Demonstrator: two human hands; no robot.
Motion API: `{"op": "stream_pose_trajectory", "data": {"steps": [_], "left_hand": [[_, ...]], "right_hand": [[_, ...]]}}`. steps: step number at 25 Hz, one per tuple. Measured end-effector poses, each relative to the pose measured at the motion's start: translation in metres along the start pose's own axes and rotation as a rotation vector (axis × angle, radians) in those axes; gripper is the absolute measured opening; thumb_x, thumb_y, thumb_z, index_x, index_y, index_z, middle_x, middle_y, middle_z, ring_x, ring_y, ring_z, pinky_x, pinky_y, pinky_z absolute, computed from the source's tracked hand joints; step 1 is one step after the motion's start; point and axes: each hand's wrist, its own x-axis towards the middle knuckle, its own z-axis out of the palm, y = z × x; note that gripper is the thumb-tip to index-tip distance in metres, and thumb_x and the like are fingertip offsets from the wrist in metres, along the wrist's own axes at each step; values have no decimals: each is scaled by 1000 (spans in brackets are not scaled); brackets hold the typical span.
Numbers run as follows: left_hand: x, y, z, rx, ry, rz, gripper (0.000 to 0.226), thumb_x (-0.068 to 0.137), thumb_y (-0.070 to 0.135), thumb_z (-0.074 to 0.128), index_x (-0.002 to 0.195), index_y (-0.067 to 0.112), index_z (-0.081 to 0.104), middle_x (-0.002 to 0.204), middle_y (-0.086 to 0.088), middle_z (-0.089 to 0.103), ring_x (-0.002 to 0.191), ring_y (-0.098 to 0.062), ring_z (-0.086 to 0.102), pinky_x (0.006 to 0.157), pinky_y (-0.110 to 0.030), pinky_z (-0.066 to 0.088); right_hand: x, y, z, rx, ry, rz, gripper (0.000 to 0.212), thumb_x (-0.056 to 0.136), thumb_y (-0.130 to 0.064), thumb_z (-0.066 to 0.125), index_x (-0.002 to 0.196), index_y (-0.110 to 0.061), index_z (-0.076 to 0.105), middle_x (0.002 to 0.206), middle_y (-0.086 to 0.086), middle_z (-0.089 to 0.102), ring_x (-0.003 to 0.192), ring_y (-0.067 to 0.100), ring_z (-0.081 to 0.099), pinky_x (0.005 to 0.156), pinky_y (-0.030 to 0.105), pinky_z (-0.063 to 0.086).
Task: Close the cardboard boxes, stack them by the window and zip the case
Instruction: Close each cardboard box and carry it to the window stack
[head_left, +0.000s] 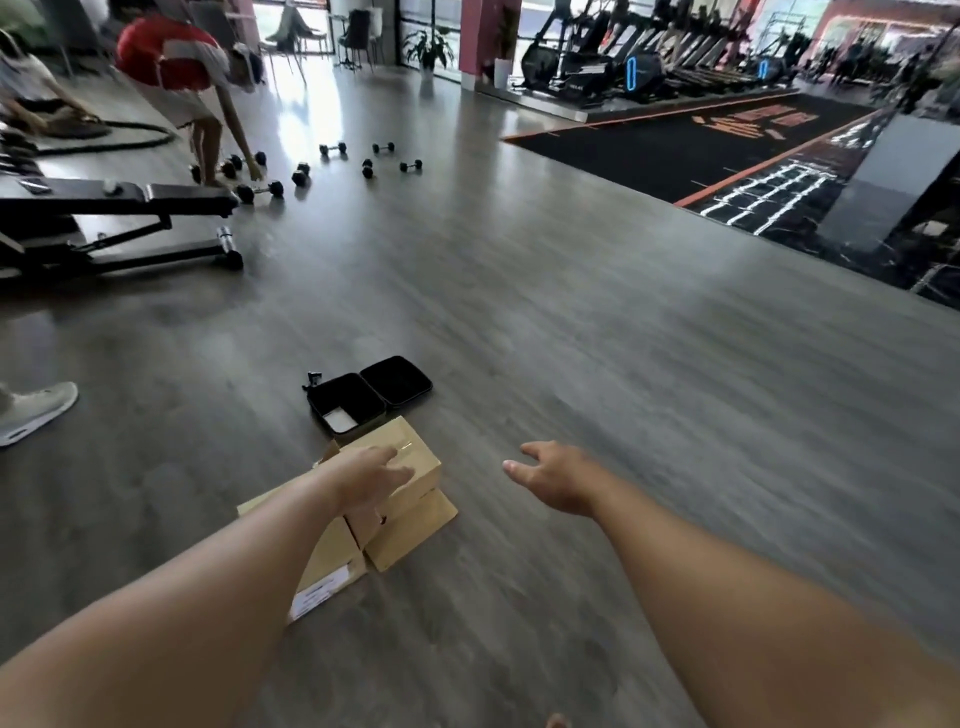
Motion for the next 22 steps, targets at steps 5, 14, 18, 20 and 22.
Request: {"op": "stream_pose_trajectory", "data": {"steps": [5,14,18,20,22], "left_hand": [[99,8,-21,-98,44,-112,59,103,46,43,153,14,34,158,-9,35,143,-27,35,114,-37,30],[240,-2,-36,-200,55,-352,64,100,55,38,155,22,31,159,-5,33,147,-25,29,116,-41,30],[320,-36,-10,-241,35,-398,63,99,56,38,153,25,32,160,-5,33,144,-26,33,111,-38,34],[360,-55,14,-256,18,-418,60,98,55,38,150,25,36,157,-5,38,139,-25,41,105,-36,39],[393,-74,36,-256,12,-445,59,97,55,38,147,24,40,153,-5,42,135,-25,44,103,-36,41]], "right_hand": [[126,2,-36,-22,-97,-104,78,93,-68,47,155,-21,37,160,6,38,145,26,37,114,37,31],[316,-23,-71,-167,-280,-260,72,98,-62,44,155,-19,36,158,5,39,143,25,38,109,36,34],[397,-23,-38,-183,-325,-247,74,96,-64,45,155,-21,34,157,4,41,141,24,40,107,37,37],[437,-14,-11,-205,-338,-247,75,95,-65,45,155,-21,34,156,4,42,141,24,41,108,38,37],[473,-3,17,-239,-356,-256,76,94,-66,45,154,-21,35,155,4,42,141,24,40,109,39,38]]}}
